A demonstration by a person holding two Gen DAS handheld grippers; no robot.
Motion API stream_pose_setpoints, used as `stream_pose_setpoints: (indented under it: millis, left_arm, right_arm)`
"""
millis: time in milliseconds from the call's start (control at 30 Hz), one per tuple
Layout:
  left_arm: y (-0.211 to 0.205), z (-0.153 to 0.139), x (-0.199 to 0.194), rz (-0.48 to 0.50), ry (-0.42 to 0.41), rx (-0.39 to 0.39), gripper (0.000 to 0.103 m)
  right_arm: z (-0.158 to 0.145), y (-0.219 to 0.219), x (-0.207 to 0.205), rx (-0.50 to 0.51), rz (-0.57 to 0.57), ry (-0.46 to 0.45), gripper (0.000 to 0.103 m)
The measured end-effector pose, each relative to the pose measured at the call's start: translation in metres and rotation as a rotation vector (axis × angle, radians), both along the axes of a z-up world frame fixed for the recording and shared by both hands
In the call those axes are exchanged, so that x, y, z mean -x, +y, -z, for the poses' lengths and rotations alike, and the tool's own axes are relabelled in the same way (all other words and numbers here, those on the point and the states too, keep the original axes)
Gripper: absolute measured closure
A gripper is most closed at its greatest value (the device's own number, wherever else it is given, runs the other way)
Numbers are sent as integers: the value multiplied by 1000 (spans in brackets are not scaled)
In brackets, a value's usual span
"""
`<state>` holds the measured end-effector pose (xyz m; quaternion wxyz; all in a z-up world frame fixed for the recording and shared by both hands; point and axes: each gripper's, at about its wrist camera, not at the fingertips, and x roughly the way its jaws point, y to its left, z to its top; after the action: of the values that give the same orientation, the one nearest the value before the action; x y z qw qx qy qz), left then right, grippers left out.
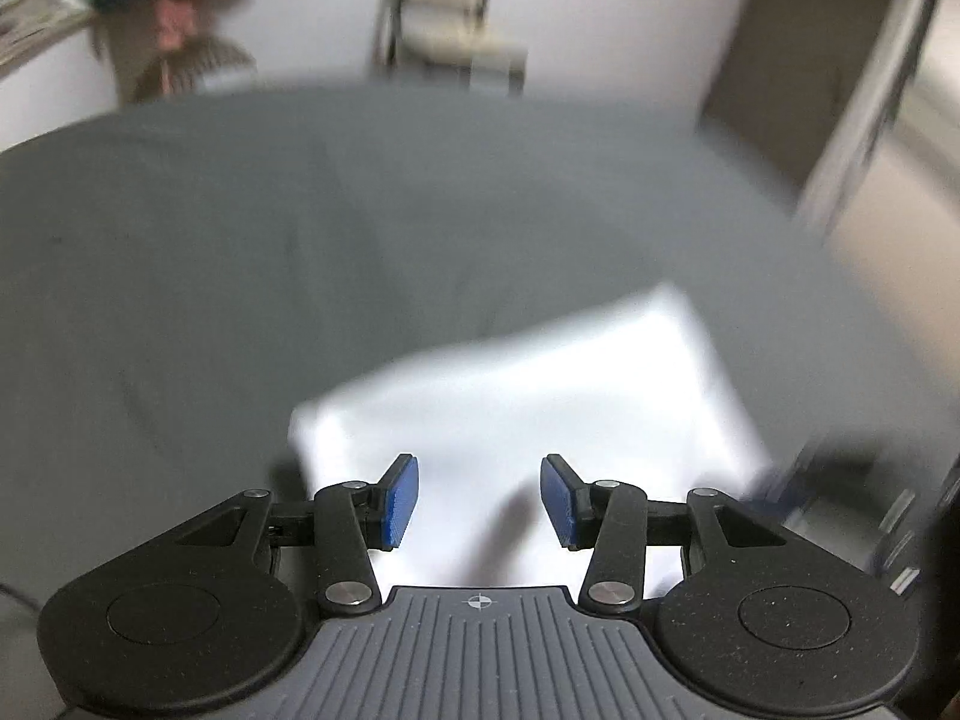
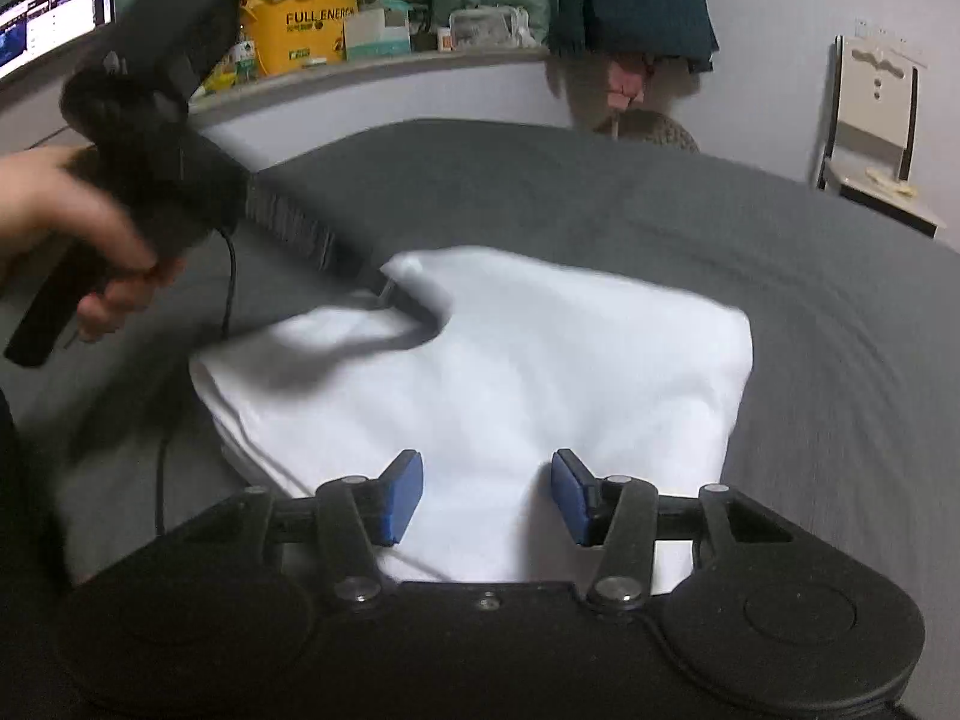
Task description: Fold clothes
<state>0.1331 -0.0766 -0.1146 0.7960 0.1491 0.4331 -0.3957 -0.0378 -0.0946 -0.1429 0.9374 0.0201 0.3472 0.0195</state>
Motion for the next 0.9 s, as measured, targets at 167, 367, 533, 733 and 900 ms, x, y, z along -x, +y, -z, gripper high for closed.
stream_pose_setpoints:
  millis: [167,367,533,733,900]
  left_arm:
    - [13,-5,13,-12,-37,-70,48]
    - [16,-40,57,223,-210,-2,48]
    - [-9,-16,76,455,-193,-195,48]
    - [8,-15,73,425,-109,-166,48]
    - [23,-35,75,345,-192,-201,47]
  right_arm:
    - [-11,-4,9,-11,7,29,55]
    - [-37,-42,-22,-8,71,-95,48]
    - [-24,-74,-70,-31,67,-66,51]
    - [-15,-86,-73,-3,45,-26,47]
    - [-53,-92,-45,25,115,-102,39]
